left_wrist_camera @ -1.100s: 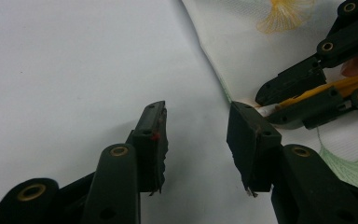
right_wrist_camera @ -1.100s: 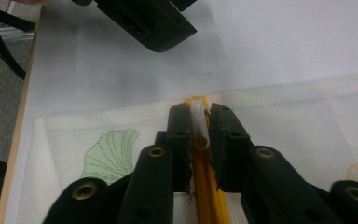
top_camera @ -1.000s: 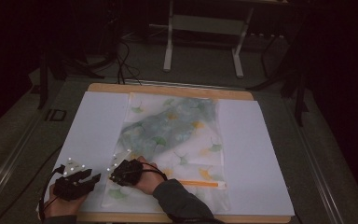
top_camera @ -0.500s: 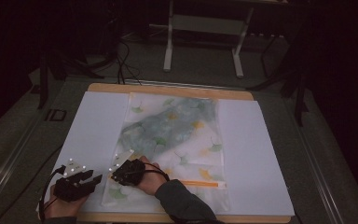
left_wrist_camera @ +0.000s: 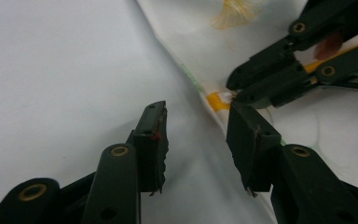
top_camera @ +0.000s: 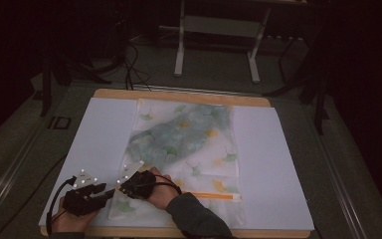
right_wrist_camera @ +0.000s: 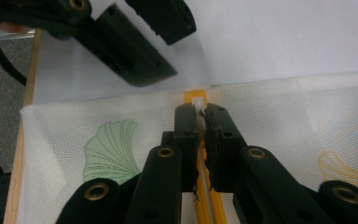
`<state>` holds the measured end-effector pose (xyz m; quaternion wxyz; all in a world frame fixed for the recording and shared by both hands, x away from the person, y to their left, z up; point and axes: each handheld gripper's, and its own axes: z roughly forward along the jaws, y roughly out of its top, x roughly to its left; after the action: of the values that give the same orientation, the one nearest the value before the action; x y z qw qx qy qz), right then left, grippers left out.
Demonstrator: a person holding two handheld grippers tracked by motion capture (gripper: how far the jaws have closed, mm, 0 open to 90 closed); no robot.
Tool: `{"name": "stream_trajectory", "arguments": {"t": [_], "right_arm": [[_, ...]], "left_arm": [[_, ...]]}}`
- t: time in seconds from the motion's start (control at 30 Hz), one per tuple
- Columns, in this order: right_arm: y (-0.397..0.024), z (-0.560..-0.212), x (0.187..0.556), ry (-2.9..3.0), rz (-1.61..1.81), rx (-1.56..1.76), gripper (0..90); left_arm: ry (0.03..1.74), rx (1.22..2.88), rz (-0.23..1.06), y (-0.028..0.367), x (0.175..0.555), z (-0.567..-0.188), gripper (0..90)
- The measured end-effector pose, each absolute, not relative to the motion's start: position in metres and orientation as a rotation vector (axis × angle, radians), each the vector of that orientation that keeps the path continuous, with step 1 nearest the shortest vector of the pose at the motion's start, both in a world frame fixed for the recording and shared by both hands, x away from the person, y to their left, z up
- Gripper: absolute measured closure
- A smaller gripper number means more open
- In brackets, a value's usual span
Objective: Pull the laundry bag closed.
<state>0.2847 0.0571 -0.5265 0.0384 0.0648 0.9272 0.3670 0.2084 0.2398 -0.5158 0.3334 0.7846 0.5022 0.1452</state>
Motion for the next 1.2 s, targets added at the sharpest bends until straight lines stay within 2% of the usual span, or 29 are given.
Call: {"name": "stream_trajectory", "arguments": {"t": [0.67, 0.93, 1.2], "right_arm": [[0.052, -0.515, 0.283, 2.811, 1.123, 0.183, 84.1], [0.051, -0.511, 0.282, 2.801, 1.122, 0.168, 84.2], [0.050, -0.510, 0.281, 2.805, 1.120, 0.150, 84.2]], "left_arm": [[1.277, 2.091, 0.274, 0.226, 0.216, -0.525, 58.9], [1.251, 2.109, 0.222, 0.220, 0.222, -0.528, 64.3], [1.238, 2.115, 0.164, 0.220, 0.226, -0.532, 76.7]]}}
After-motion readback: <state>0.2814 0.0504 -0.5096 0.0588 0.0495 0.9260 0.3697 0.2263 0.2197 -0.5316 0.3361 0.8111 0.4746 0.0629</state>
